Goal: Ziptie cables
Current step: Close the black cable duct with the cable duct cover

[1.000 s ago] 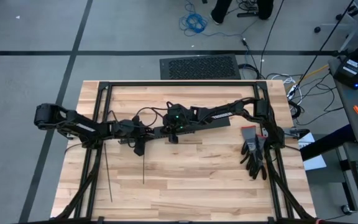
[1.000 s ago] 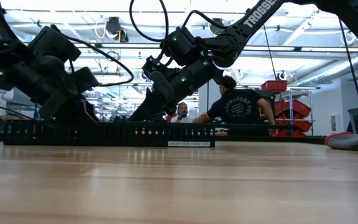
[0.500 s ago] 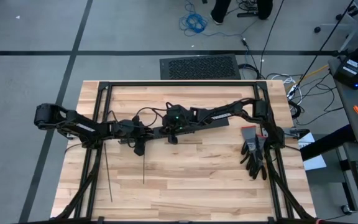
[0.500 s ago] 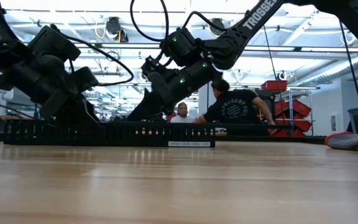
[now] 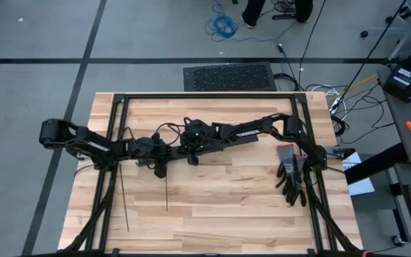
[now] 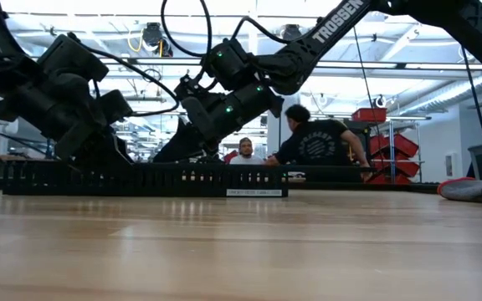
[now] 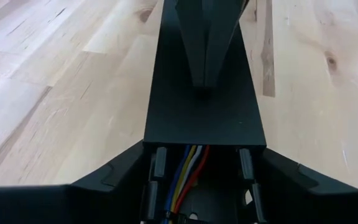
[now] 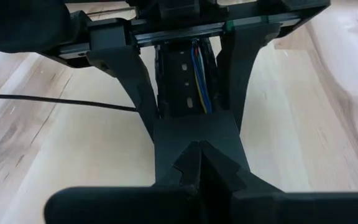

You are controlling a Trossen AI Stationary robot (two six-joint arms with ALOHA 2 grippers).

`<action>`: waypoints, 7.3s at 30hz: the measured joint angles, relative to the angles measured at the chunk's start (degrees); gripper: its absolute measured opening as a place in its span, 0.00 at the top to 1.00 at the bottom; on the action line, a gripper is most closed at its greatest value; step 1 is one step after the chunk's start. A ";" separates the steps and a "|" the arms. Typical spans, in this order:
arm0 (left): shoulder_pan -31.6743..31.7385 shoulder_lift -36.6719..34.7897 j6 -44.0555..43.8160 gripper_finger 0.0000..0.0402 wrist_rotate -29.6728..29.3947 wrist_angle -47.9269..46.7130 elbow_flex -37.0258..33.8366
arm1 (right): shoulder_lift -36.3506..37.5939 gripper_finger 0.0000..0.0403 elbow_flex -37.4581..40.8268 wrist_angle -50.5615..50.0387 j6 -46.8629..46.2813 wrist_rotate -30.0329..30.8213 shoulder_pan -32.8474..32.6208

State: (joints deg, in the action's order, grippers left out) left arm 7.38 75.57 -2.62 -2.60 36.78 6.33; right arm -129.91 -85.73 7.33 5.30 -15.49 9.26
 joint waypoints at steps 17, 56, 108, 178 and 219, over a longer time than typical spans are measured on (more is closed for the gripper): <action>0.08 -0.57 -3.01 0.24 4.97 0.14 0.31 | 0.00 1.00 -0.09 -1.31 -0.09 -0.13 -0.09; -2.28 -17.18 -7.00 0.24 -1.90 -13.72 -3.90 | 0.00 1.00 -0.09 -1.70 -1.66 0.13 0.00; -2.28 -6.34 -3.99 0.47 -1.33 -2.01 -3.91 | -0.06 1.00 -0.51 -0.67 -2.32 -0.43 -0.63; -5.69 -23.47 -7.56 0.40 -2.86 -20.36 -4.50 | -4.57 1.00 -7.39 -4.59 -2.12 -1.07 -1.09; -5.60 -23.63 -8.87 0.44 -0.36 -36.44 3.38 | -4.72 1.00 -7.34 -0.84 -2.55 -1.00 -1.92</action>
State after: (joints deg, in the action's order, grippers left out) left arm 1.78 51.94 -11.49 -2.96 0.34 9.71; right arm -134.63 -93.08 6.50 2.75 -16.49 7.33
